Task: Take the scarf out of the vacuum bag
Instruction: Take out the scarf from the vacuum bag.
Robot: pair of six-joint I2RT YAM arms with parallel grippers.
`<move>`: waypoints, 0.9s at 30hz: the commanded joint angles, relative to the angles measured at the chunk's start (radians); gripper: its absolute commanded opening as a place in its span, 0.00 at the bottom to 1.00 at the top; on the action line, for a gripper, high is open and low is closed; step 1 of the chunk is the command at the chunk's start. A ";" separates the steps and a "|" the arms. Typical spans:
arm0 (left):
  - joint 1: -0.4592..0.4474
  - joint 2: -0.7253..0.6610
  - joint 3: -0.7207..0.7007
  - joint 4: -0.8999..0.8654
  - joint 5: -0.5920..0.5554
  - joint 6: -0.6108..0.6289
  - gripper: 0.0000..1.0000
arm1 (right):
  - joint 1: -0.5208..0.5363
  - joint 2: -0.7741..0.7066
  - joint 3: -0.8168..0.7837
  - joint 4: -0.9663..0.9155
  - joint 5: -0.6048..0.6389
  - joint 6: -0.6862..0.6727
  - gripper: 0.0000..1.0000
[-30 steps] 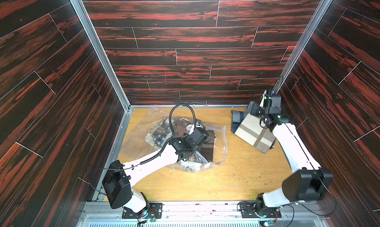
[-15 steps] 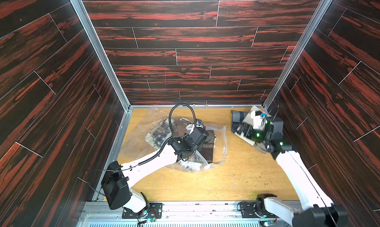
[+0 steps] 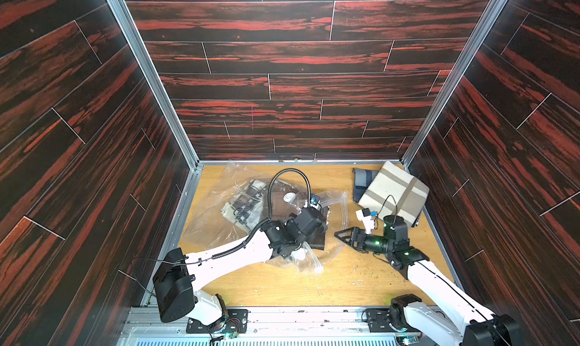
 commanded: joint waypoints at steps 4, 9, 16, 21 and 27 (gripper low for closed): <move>-0.027 -0.036 -0.065 0.053 0.025 -0.014 0.00 | 0.042 0.099 -0.057 0.260 0.019 0.094 0.84; -0.041 -0.030 -0.090 0.065 0.028 -0.029 0.00 | 0.075 0.197 -0.090 0.394 0.062 0.139 0.84; -0.051 -0.023 -0.102 0.079 0.037 -0.050 0.00 | 0.107 0.354 -0.128 0.617 0.104 0.215 0.82; -0.053 -0.021 -0.098 0.073 0.030 -0.047 0.00 | 0.126 0.496 -0.136 0.828 0.108 0.280 0.79; -0.053 -0.025 -0.095 0.052 0.020 -0.037 0.00 | 0.136 0.652 -0.122 1.049 0.087 0.378 0.73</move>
